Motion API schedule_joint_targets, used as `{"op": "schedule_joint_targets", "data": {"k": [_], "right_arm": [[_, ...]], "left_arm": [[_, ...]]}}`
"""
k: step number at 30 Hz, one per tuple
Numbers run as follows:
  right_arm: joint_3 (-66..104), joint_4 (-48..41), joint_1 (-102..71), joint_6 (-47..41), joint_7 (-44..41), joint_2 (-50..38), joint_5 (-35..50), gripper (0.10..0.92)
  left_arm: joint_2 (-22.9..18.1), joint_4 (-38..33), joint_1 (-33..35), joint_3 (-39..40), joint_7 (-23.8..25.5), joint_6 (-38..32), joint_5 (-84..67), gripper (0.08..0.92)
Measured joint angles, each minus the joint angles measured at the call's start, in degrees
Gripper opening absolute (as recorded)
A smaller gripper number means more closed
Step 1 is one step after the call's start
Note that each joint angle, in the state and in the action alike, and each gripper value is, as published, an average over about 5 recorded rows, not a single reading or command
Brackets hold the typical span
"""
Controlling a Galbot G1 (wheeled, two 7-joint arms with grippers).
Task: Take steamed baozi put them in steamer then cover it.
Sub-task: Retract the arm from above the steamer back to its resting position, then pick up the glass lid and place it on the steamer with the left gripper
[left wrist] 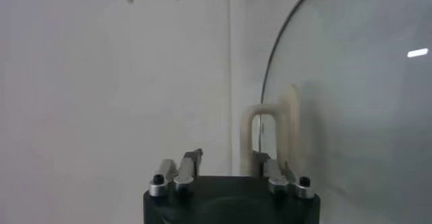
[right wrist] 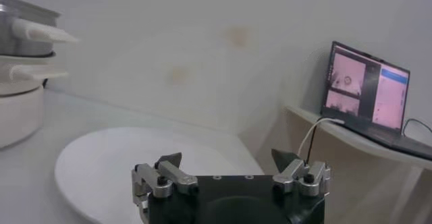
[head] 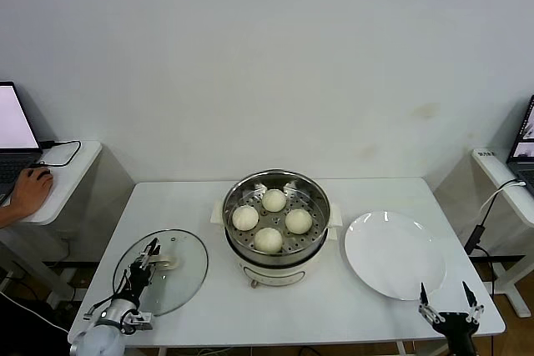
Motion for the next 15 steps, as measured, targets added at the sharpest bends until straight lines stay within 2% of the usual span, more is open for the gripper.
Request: {"op": "schedule_joint_targets", "data": {"k": [7,15], "right_arm": [[-0.2,0.7,-0.5,0.3,0.0,0.1,-0.5,0.823],[-1.0,1.6,-1.3,0.8,-0.1,0.6,-1.6,0.823]], "left_arm": [[0.5,-1.1,1.0,-0.5,-1.1,-0.5,-1.9,0.161],[2.2,-6.5,3.6,-1.7,-0.3,1.9,-4.5,0.149]]}}
